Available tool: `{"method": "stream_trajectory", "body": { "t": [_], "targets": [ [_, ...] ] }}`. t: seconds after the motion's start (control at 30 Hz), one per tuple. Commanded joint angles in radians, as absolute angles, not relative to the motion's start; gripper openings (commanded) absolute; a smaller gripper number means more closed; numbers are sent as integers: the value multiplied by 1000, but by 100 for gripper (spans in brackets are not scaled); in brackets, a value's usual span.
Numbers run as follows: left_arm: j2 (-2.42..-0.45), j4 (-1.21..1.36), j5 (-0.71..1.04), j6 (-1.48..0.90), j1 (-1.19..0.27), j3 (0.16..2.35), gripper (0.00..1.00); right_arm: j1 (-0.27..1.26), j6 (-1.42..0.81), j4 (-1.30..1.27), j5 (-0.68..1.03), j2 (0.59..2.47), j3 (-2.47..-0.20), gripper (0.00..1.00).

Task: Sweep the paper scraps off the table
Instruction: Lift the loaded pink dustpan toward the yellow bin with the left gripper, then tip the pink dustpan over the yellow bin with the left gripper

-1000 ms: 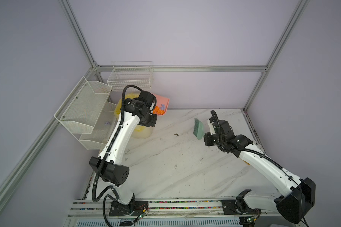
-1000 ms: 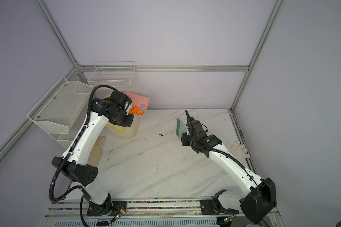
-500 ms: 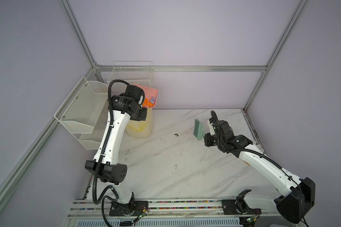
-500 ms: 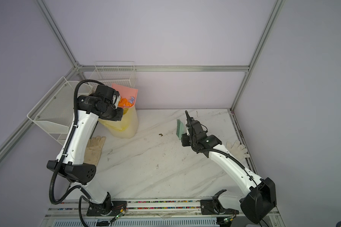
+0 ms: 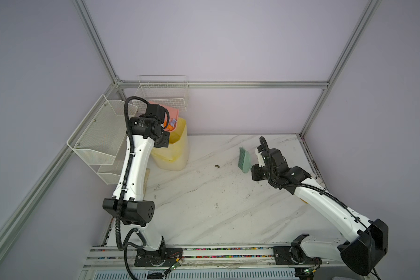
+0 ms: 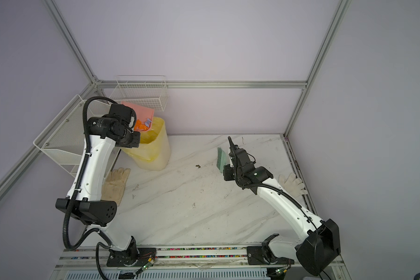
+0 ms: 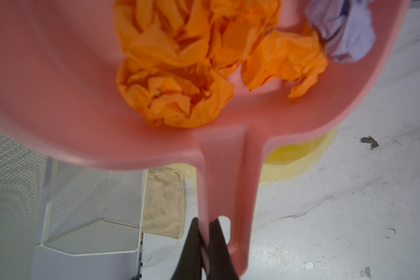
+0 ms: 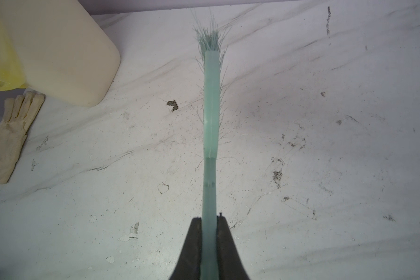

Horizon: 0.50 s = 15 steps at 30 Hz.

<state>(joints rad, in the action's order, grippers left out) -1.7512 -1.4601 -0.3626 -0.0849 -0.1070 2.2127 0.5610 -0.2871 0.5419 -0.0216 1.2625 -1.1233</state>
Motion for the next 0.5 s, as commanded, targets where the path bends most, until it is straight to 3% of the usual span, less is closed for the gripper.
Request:
{"method": "stream_trajectory", "body": {
  "t": [0.0, 0.47],
  "targets": [
    [-1761, -1426, -489, -77, -103, 2233, 0, 555, -306, 528, -22, 1251, -1123, 0],
    [-1831, -1327, -1031, -20, -130, 2117, 0, 555, -312, 516, -9, 1247, -1121, 0]
  ]
}}
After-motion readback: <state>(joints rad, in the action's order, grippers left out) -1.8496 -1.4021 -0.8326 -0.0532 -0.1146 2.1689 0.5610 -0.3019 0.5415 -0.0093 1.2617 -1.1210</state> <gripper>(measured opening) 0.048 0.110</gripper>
